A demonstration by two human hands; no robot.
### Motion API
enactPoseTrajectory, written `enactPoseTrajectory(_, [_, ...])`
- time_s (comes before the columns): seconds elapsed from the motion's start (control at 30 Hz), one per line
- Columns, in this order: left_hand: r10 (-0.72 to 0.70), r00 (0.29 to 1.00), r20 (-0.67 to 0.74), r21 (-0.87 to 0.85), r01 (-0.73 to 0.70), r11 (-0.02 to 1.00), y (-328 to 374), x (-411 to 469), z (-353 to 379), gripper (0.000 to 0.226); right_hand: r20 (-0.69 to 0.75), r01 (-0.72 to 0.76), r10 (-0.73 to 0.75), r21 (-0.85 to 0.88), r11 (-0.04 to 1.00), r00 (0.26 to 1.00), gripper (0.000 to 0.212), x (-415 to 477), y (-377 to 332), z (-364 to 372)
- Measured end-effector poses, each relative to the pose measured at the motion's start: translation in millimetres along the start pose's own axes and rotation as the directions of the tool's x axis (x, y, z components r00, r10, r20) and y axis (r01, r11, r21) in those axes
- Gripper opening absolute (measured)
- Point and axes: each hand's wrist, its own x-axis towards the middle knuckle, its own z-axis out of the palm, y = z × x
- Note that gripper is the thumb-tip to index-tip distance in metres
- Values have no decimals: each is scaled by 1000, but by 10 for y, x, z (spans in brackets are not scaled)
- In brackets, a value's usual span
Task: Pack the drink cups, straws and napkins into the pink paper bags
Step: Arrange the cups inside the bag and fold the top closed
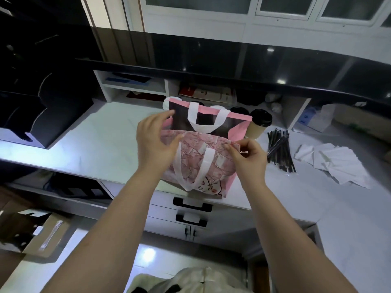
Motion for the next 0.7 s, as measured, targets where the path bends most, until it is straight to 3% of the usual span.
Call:
enactPoseTrajectory(0.1, [370, 910, 187, 84, -390, 917, 302, 30, 200, 42, 55, 5, -5, 2, 1000, 998, 20, 31, 9, -67])
enactPoseTrajectory(0.2, [471, 771, 430, 92, -556, 826, 549, 50, 440, 38, 162, 26, -27, 7, 1000, 986, 28, 31, 17, -171])
enactPoseTrajectory(0.33, [387, 709, 590, 83, -530, 844, 674, 119, 541, 25, 302, -37, 27, 27, 999, 953, 30, 24, 73, -370])
enactPoseTrajectory(0.43, [351, 667, 657, 85, -528, 845, 696, 99, 600, 13, 281, -47, 43, 6, 999, 959, 35, -30, 190, -501])
enactPoseTrajectory(0.57, [232, 707, 668, 131, -419, 899, 709, 55, 629, 8, 210, -59, 80, -105, 993, 974, 35, -181, 477, -620])
enactPoseTrajectory(0.7, [272, 726, 632, 96, -421, 902, 702, 74, 568, 13, 218, -183, 256, -304, 935, 942, 36, -407, 870, -602])
